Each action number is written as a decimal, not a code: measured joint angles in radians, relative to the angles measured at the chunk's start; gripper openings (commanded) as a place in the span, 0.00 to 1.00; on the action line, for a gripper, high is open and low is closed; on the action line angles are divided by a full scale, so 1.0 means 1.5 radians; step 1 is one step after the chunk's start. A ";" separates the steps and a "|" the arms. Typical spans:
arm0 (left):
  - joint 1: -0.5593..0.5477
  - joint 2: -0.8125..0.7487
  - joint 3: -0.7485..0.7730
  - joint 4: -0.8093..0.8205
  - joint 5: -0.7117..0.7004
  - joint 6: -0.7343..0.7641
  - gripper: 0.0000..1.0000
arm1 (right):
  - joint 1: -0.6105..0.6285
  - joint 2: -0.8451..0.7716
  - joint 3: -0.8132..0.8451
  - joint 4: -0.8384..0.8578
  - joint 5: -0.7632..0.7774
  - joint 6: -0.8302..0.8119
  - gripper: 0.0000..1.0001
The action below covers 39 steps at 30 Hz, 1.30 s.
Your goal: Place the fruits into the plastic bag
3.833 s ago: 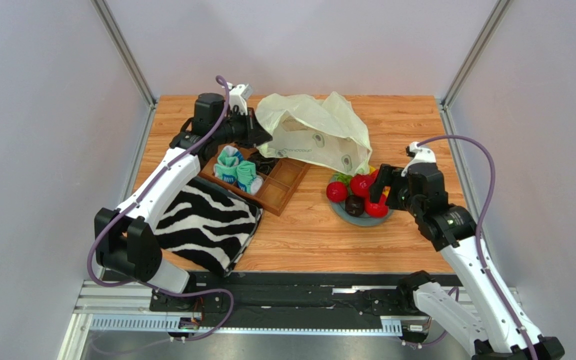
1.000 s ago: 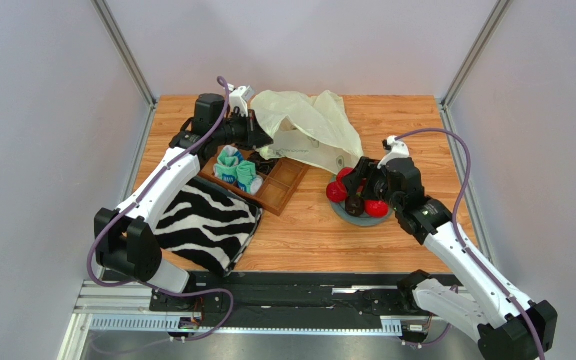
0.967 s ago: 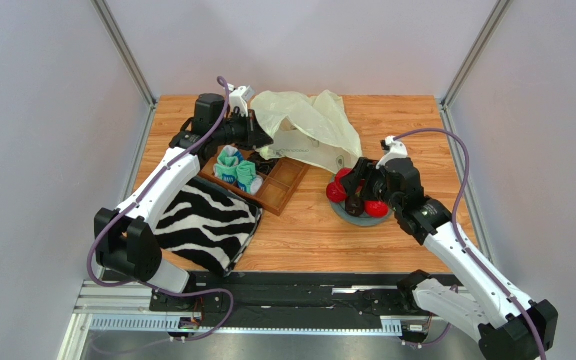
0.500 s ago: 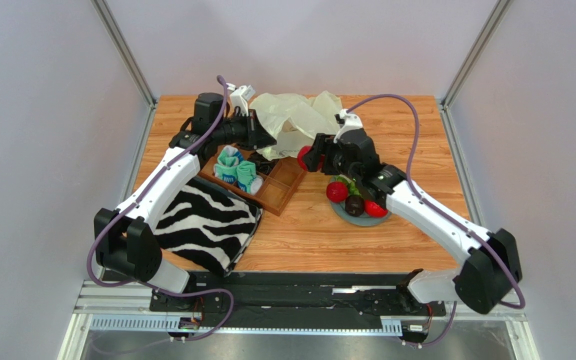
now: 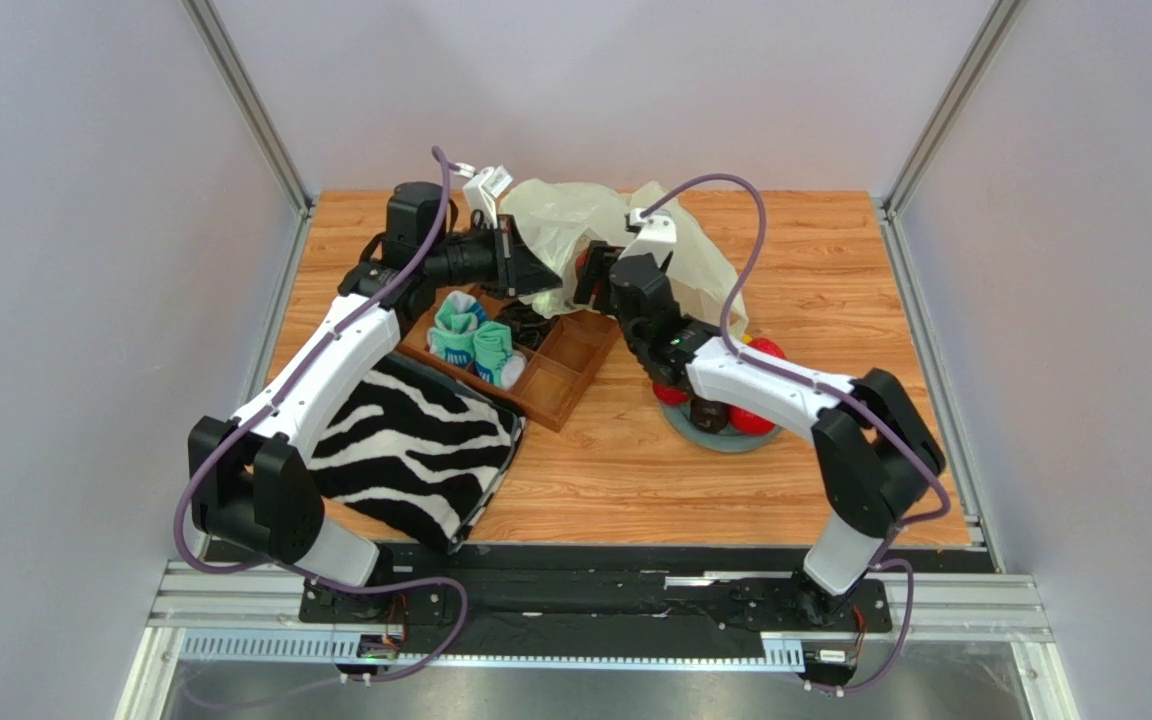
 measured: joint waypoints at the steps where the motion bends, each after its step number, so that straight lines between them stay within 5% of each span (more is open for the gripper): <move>1: 0.000 0.000 0.000 0.005 0.010 -0.004 0.00 | 0.006 0.023 0.006 0.025 0.021 -0.009 0.34; 11: 0.000 0.000 0.000 0.051 0.073 -0.034 0.00 | 0.005 0.211 0.144 0.103 0.164 -0.093 0.34; 23: 0.022 0.000 0.000 0.064 0.080 -0.042 0.00 | -0.096 0.267 0.251 -0.052 0.114 -0.026 0.40; 26: 0.029 0.000 0.000 0.068 0.078 -0.048 0.00 | -0.117 0.277 0.252 -0.083 0.091 -0.016 0.51; 30: 0.032 0.001 0.000 0.068 0.076 -0.054 0.00 | -0.117 0.290 0.269 -0.115 0.068 -0.014 0.80; 39: 0.032 0.006 0.000 0.067 0.073 -0.057 0.00 | -0.112 0.296 0.304 -0.155 0.036 -0.016 0.91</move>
